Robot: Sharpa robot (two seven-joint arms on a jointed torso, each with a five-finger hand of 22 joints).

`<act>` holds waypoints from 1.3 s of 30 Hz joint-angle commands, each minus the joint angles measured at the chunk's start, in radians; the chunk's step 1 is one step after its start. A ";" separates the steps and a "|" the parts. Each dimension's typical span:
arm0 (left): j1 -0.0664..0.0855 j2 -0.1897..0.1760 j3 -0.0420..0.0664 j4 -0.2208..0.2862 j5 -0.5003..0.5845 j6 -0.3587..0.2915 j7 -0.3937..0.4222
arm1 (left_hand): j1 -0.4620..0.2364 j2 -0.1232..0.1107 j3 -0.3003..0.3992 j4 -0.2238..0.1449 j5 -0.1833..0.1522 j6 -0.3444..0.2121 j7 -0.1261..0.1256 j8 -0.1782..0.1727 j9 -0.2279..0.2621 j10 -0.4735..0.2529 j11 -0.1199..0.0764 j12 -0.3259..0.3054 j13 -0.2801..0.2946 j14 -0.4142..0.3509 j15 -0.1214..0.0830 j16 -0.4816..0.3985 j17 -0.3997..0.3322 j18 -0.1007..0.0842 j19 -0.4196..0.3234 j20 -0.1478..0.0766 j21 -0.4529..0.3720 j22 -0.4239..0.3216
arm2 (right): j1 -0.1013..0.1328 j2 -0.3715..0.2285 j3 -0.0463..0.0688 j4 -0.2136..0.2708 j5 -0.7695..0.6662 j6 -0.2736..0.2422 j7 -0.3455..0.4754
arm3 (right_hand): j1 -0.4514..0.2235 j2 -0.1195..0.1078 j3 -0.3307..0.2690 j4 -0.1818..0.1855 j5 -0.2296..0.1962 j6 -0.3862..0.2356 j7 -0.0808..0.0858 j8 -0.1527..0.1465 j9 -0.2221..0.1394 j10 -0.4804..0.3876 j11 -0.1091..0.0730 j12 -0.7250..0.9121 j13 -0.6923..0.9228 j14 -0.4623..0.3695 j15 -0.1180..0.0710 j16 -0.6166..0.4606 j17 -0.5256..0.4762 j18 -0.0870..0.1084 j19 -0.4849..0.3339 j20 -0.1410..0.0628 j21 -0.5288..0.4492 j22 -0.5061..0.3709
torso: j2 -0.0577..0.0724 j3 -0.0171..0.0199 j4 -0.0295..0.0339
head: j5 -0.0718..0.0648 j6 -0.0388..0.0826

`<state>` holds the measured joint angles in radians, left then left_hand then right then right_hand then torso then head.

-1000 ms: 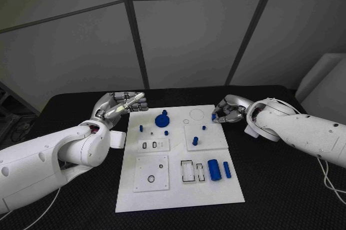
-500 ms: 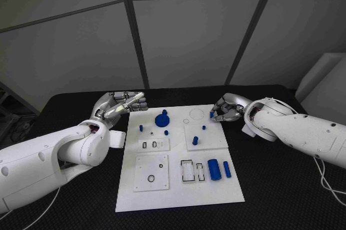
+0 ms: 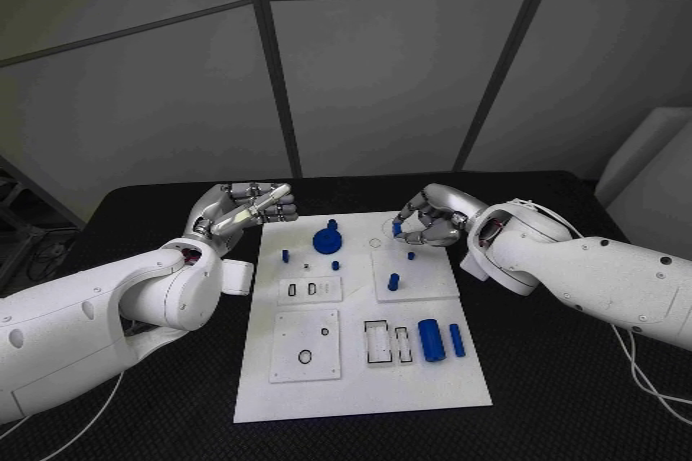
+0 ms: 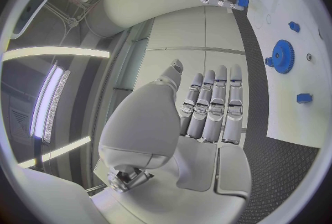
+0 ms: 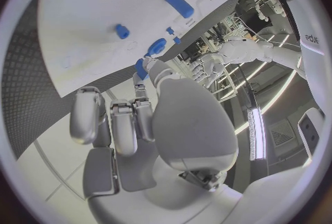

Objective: Assemble the parts on the task board

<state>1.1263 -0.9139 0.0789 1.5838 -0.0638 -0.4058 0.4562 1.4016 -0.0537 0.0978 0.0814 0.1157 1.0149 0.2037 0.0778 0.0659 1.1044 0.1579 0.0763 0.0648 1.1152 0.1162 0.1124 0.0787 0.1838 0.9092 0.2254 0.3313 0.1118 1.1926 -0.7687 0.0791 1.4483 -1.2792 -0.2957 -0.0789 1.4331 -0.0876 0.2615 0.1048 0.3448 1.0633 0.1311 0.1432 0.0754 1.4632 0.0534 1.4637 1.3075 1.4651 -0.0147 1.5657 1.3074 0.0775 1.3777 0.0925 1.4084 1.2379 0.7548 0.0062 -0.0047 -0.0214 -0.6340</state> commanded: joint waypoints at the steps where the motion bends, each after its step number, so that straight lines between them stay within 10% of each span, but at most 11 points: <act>1: 0.001 0.003 0.001 -0.003 -0.007 0.012 0.001 | -0.003 0.010 0.000 -0.008 -0.003 0.008 -0.001 -0.005 0.000 0.000 -0.004 -0.004 0.000 0.005 -0.001 -0.002 0.001 0.000 0.007 0.002 -0.004 -0.002 | 0.002 0.025 0.001 0.030 -0.047 -0.056 -0.028 | -0.004 0.012 0.008 0.000 0.005 0.011 -0.002 0.006 0.002 0.003 -0.006 0.003 0.125 0.106 -0.006 0.005 0.263 -0.010 0.005 -0.003 0.006 0.002 | 0.001 0.0002 0.0022 | 0.011 -0.002; 14: 0.001 0.008 0.001 -0.014 -0.007 0.011 0.001 | -0.003 0.010 0.001 -0.009 -0.003 0.009 -0.001 -0.005 0.000 0.001 -0.005 -0.004 0.000 0.006 -0.001 -0.002 0.001 0.000 0.007 0.001 -0.004 -0.002 | -0.007 0.173 -0.008 0.027 -0.162 -0.036 -0.068 | -0.013 0.009 0.009 -0.003 -0.014 0.015 -0.003 0.008 0.001 0.002 -0.007 0.002 0.124 0.106 -0.007 0.005 0.263 -0.010 0.004 -0.004 0.006 0.002 | 0.001 -0.0006 0.0011 | 0.055 -0.018; 20: 0.001 0.011 0.001 -0.016 -0.007 0.012 0.000 | -0.003 0.010 0.001 -0.009 -0.003 0.009 -0.001 -0.005 0.000 0.001 -0.005 -0.004 0.000 0.006 -0.001 -0.002 0.001 0.000 0.007 0.001 -0.004 -0.002 | -0.020 0.215 -0.036 0.020 -0.188 -0.015 -0.077 | -0.016 0.009 0.009 -0.003 -0.018 0.016 -0.004 0.008 0.002 0.001 -0.007 0.000 0.122 0.106 -0.007 0.005 0.263 -0.009 0.004 -0.005 0.005 0.000 | 0.001 0.0001 -0.0015 | 0.068 -0.027; 26: 0.001 0.013 0.001 -0.016 -0.007 0.013 -0.001 | -0.003 0.010 0.001 -0.009 -0.003 0.009 -0.001 -0.005 0.000 0.001 -0.005 -0.004 0.000 0.006 -0.001 -0.002 0.001 0.000 0.007 0.001 -0.004 -0.002 | -0.028 0.236 -0.064 0.009 -0.190 0.007 -0.078 | -0.019 0.008 0.009 -0.002 -0.018 0.016 -0.004 0.008 0.001 0.000 -0.007 -0.001 0.121 0.106 -0.007 0.005 0.263 -0.009 0.003 -0.005 0.005 -0.001 | 0.002 0.0004 -0.0007 | 0.068 -0.032; 39: 0.001 0.014 0.001 -0.016 -0.007 0.014 -0.002 | -0.003 0.010 0.001 -0.009 -0.003 0.009 -0.001 -0.005 0.000 0.001 -0.005 -0.004 0.000 0.006 -0.001 -0.002 0.001 0.000 0.007 0.001 -0.004 -0.002 | -0.048 0.252 -0.075 0.003 -0.214 0.036 -0.095 | -0.023 0.007 0.008 -0.002 -0.019 0.017 -0.004 0.009 0.001 -0.002 -0.007 -0.003 0.119 0.106 -0.008 0.005 0.263 -0.009 0.002 -0.005 0.004 -0.002 | 0.001 0.0002 -0.0001 | 0.074 -0.039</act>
<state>1.1260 -0.9010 0.0786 1.5667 -0.0640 -0.4046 0.4532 1.4016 -0.0537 0.1006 0.0787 0.1157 1.0149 0.2037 0.0778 0.0659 1.1044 0.1579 0.0764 0.0648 1.1153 0.1162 0.1124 0.0786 0.1837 0.9092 0.2254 0.3313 0.1111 1.1445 -0.5188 0.0037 1.4521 -1.4717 -0.2813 -0.1635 1.4209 -0.0841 0.2638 0.1019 0.3301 1.0663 0.1337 0.1468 0.0757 1.4632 0.0535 1.4635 1.3075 1.4651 -0.0146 1.5657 1.3080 0.0774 1.3776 0.0926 1.4083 1.2370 0.7563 0.0065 -0.0053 0.0523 -0.6722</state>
